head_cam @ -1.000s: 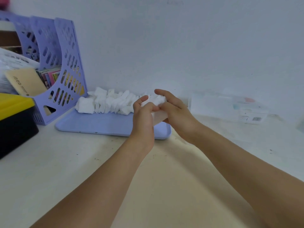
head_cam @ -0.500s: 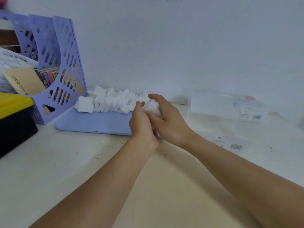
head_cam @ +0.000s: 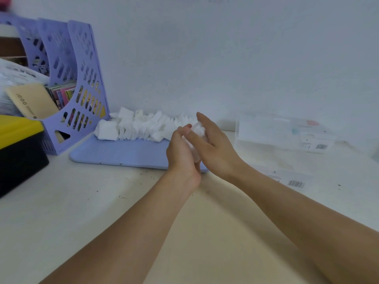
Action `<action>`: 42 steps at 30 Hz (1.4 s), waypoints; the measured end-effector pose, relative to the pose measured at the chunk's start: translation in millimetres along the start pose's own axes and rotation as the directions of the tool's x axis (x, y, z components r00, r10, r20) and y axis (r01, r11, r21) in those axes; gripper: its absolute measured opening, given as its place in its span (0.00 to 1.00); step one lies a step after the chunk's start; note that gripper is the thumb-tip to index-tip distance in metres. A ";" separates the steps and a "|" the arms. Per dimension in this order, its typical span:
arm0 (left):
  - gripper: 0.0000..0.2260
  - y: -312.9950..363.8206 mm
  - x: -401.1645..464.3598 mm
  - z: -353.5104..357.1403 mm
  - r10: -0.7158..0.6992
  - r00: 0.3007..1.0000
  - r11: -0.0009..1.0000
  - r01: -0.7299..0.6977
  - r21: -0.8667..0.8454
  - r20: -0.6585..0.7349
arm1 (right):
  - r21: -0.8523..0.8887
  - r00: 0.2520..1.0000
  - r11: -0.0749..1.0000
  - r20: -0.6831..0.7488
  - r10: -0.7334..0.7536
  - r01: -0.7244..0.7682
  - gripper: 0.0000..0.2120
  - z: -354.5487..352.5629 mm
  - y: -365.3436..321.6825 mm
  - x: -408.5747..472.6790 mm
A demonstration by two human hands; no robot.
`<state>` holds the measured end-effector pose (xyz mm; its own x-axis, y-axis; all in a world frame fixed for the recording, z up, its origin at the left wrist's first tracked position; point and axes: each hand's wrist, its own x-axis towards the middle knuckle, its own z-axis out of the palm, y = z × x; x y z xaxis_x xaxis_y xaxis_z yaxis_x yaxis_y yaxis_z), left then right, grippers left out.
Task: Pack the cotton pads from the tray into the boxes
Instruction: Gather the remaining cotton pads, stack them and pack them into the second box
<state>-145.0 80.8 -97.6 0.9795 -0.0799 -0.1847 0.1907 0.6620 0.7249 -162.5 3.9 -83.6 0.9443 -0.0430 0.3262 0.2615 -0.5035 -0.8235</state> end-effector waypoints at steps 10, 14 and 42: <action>0.16 4.6 -2.2 7.3 0.004 0.988 0.979 -0.035 0.201 0.152 | -0.038 0.954 0.988 0.257 0.156 -0.151 0.25 -53.3 -2.9 16.4; 0.21 -9.7 0.9 2.0 0.237 0.854 0.711 -0.478 0.516 0.464 | 0.162 0.961 0.948 0.080 0.265 -0.275 0.19 -108.6 9.0 16.1; 0.08 -45.8 26.1 -20.0 0.150 0.458 -0.071 -0.879 0.471 0.877 | -0.824 0.936 0.459 -0.228 0.270 -0.333 0.35 -144.5 85.2 22.8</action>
<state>-129.5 63.3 -148.9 0.5331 -0.5908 0.6056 -0.8444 -0.3277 0.4237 -147.5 -164.7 -79.2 0.9085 -0.3727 0.1889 -0.3589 -0.9276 -0.1037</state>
